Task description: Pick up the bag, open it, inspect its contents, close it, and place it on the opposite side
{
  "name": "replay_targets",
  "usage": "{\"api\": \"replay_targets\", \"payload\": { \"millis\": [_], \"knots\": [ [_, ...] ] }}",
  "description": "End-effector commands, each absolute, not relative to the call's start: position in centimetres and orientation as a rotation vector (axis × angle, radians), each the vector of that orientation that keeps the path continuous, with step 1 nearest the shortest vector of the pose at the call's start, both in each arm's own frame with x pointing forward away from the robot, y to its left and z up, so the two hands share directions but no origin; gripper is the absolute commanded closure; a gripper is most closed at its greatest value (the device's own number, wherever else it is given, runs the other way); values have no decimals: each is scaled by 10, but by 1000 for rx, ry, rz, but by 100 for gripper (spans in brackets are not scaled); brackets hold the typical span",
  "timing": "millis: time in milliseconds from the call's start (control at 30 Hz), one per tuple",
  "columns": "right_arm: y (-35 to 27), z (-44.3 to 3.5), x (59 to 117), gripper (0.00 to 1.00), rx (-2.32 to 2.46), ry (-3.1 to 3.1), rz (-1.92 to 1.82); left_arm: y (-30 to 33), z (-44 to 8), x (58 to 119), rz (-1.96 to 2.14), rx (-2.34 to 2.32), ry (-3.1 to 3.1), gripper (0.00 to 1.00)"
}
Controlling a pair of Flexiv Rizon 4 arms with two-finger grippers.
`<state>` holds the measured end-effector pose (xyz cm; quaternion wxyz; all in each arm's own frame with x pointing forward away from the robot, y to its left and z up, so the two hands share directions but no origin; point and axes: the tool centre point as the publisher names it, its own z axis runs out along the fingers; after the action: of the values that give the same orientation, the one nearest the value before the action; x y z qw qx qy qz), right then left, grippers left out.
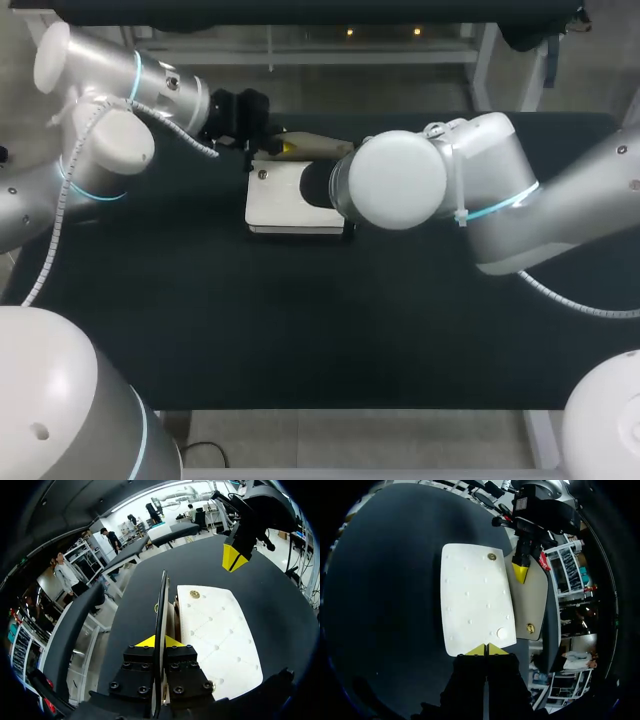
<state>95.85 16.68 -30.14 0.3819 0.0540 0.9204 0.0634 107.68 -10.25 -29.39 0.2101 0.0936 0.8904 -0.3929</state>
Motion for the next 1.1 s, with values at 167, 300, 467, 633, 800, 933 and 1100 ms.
{"api": "replay_targets", "payload": {
  "millis": [167,300,467,633,800,933,1100],
  "knots": [
    [182,-317,939,100,121,2286,130,-92,-303,1088,-1041,248,2394,100],
    [189,-325,929,100,130,2255,120,-91,-306,1094,-1031,280,2387,100],
    [197,-333,920,67,122,2238,139,-94,-313,1096,-1021,283,2411,100],
    [200,-337,917,55,104,2226,151,-93,-317,1094,-1029,297,2418,100],
    [199,-347,920,21,106,2244,144,-96,-320,1091,-1039,311,2434,100],
    [196,-350,923,28,117,2243,137,-96,-322,1087,-1056,317,2457,100],
    [193,-353,930,29,120,2236,140,-96,-325,1084,-1051,318,2477,100]
  ]
}}
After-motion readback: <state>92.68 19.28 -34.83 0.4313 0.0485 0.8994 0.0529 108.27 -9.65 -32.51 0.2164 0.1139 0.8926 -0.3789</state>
